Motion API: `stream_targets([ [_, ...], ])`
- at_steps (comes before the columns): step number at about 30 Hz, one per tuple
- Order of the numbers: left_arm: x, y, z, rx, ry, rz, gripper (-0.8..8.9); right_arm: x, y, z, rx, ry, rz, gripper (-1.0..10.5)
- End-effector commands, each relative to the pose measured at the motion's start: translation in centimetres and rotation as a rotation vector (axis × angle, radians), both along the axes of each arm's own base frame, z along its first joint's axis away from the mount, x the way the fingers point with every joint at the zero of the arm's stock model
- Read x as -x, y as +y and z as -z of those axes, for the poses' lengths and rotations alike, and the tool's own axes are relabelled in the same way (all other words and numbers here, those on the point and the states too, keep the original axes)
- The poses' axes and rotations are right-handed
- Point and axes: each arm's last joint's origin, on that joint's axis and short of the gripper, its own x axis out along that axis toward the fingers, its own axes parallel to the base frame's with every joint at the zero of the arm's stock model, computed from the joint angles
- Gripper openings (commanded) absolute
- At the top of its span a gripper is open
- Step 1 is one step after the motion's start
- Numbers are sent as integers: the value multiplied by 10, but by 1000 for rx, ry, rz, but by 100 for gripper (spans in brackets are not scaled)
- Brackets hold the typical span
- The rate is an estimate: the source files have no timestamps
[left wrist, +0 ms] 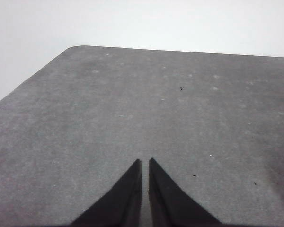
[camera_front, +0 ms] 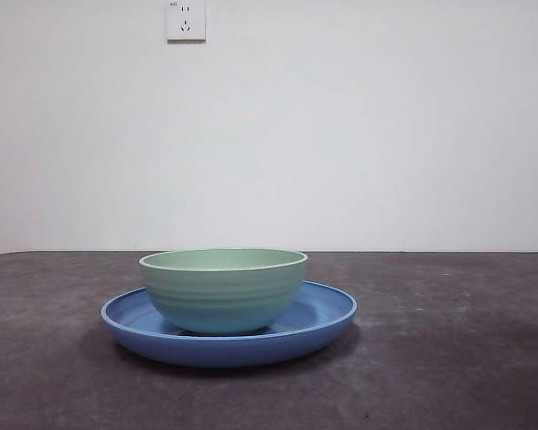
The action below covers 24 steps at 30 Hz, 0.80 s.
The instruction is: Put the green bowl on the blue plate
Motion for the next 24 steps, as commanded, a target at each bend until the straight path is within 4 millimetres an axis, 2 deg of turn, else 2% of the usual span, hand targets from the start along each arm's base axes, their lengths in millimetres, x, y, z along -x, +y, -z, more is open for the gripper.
stream_targets([
  [1,-1,0,7,-1,23,-4,24,0,0,2,16,1,43,36],
  [7,-1,0,7,-1,23,-4,24,-2,5,21,11,100,3,36],
  [24,-1,0,7,-1,23,-4,24,-2,6,18,13,72,-6,37],
])
